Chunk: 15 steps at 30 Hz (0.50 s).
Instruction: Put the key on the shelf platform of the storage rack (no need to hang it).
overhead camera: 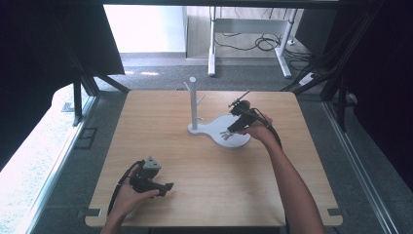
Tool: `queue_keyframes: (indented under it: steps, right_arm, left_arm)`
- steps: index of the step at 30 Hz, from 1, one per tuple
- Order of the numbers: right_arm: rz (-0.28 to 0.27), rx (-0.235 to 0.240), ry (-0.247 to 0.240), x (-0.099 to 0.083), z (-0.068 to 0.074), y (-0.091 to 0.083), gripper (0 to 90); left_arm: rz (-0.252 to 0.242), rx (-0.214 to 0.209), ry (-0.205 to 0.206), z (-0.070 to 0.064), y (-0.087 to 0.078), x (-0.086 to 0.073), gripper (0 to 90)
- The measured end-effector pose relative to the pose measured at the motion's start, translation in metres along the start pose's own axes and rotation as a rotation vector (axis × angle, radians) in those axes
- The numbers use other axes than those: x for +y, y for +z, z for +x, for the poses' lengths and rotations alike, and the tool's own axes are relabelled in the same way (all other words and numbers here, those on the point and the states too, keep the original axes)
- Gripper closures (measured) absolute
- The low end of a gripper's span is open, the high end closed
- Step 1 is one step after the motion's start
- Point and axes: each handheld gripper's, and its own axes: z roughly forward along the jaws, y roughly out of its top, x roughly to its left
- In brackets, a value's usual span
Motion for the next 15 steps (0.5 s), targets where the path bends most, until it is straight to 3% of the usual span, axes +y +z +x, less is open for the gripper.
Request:
queue_keyframes:
  steps: [9, 15]
  right_arm:
    - [-0.028, 0.043, -0.002, -0.046, 0.005, -0.014, 49.1]
    - [-0.048, 0.059, 0.044, -0.086, 0.004, -0.025, 49.0]
  left_arm:
    - [-0.003, 0.008, -0.007, 0.003, -0.002, -0.001, 19.9]
    - [-0.009, 0.012, -0.009, 0.002, -0.002, -0.001, 19.9]
